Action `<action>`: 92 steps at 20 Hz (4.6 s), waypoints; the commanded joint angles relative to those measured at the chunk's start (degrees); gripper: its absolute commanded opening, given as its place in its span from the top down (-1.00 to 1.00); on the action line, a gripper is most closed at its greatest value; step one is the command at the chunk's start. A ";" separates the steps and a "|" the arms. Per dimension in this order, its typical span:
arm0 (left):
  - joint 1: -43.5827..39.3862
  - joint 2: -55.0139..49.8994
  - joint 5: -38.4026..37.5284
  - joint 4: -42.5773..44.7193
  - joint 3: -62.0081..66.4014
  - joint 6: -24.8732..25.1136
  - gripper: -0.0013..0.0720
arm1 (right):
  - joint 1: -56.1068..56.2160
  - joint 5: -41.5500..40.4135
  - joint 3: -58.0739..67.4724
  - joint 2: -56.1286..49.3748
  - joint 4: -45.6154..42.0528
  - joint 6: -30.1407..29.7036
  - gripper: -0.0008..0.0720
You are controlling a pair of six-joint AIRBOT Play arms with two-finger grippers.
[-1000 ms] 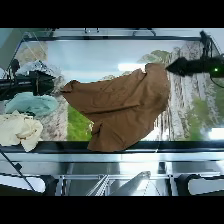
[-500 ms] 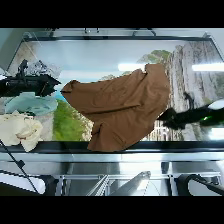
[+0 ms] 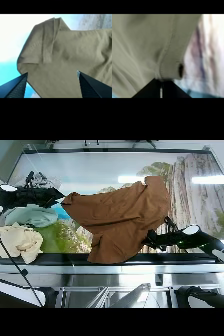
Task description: Fold the shirts.
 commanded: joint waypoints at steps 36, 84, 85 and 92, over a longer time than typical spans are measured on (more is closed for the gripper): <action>-11.10 -3.63 -21.94 28.37 7.91 -4.85 -0.14 | -21.22 12.00 29.22 -13.57 -12.46 -10.05 0.91; 18.78 40.17 -30.73 -45.62 8.98 3.41 0.89 | -34.40 26.32 67.49 19.34 19.76 -26.38 0.92; 15.04 37.46 -28.96 -41.20 7.26 3.56 0.89 | -28.35 25.62 66.05 16.00 12.70 -25.05 0.92; 4.26 7.74 -17.75 -22.03 4.15 6.56 0.90 | -16.22 18.01 59.54 -13.64 -3.37 -20.28 0.92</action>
